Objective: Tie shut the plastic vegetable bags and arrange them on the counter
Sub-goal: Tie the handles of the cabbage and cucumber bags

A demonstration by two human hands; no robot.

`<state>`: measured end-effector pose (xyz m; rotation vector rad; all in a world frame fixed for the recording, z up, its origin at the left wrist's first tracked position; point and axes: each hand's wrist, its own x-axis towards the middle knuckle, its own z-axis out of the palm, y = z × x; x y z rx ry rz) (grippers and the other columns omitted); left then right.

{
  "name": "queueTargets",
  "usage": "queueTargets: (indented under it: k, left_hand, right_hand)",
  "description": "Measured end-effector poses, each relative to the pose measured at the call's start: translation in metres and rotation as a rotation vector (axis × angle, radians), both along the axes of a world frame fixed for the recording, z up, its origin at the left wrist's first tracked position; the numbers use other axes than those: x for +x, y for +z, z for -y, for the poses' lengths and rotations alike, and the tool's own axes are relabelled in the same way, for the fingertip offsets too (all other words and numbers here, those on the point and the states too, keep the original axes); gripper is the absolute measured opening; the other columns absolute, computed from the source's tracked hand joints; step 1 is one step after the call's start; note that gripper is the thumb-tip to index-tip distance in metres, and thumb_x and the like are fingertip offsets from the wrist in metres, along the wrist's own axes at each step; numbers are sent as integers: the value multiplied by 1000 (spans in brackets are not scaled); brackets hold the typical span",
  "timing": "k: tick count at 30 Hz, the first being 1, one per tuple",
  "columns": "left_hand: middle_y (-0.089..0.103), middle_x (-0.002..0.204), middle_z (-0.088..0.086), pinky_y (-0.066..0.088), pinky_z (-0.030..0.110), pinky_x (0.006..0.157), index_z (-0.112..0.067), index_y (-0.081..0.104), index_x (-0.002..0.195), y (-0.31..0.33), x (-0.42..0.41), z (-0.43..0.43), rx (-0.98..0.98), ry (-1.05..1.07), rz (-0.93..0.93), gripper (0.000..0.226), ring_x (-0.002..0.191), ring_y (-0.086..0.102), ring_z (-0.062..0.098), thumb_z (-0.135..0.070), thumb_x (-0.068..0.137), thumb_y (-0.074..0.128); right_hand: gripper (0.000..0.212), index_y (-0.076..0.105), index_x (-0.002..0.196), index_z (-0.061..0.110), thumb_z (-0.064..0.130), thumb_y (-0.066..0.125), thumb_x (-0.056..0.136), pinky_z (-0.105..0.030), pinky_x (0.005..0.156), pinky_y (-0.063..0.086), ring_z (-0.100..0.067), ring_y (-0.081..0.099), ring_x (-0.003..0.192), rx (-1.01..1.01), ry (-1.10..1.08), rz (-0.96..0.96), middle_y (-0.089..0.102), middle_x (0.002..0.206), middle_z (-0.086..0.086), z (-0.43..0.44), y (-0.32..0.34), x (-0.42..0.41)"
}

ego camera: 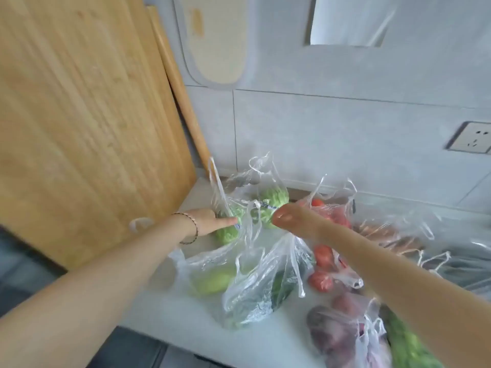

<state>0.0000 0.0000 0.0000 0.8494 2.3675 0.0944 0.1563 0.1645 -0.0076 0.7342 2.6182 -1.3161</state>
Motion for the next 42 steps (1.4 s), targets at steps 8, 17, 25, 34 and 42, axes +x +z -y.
queueTargets:
  k: [8, 17, 25, 34, 42]
  left_hand:
    - [67, 92, 7, 52, 23, 66, -9, 60, 98, -9, -21, 26, -755, -387, 24, 34, 74, 65, 16, -35, 77, 67]
    - [47, 52, -1, 31, 22, 50, -14, 41, 51, -27, -123, 29, -15, -152, -5, 38, 49, 43, 15, -27, 79, 64]
    - [55, 59, -1, 39, 17, 43, -14, 57, 73, -51, -120, 14, 404, 113, 629, 15, 41, 49, 2, -8, 75, 71]
    - [73, 89, -4, 56, 21, 70, -23, 55, 101, -75, -120, 11, 1061, 359, 971, 51, 81, 68, 9, -35, 59, 81]
    - [65, 106, -11, 46, 25, 94, -30, 58, 100, -121, -69, 36, 662, 199, 759, 75, 105, 60, 7, -60, 36, 80]
  right_hand:
    - [78, 25, 142, 13, 45, 62, 82, -29, 106, 27, -23, 32, 132, 196, 218, 73, 26, 148, -7, 46, -42, -38]
    - [13, 62, 88, 17, 17, 50, 83, -4, 74, 40, 10, 61, 76, -415, -214, -264, 63, 81, 8, 68, -74, -97]
    - [22, 47, 66, 23, 37, 62, 72, -30, 70, 43, -5, 46, 55, -811, -523, -411, 46, 53, 10, 94, -99, -130]
    - [30, 60, 59, 24, 7, 62, 84, -19, 59, 37, -4, 44, 49, -590, -623, -343, 50, 54, 11, 104, -99, -143]
    - [25, 56, 67, 11, 24, 59, 88, -13, 48, 39, -2, 41, 38, -679, -665, -266, 42, 38, 10, 100, -97, -126]
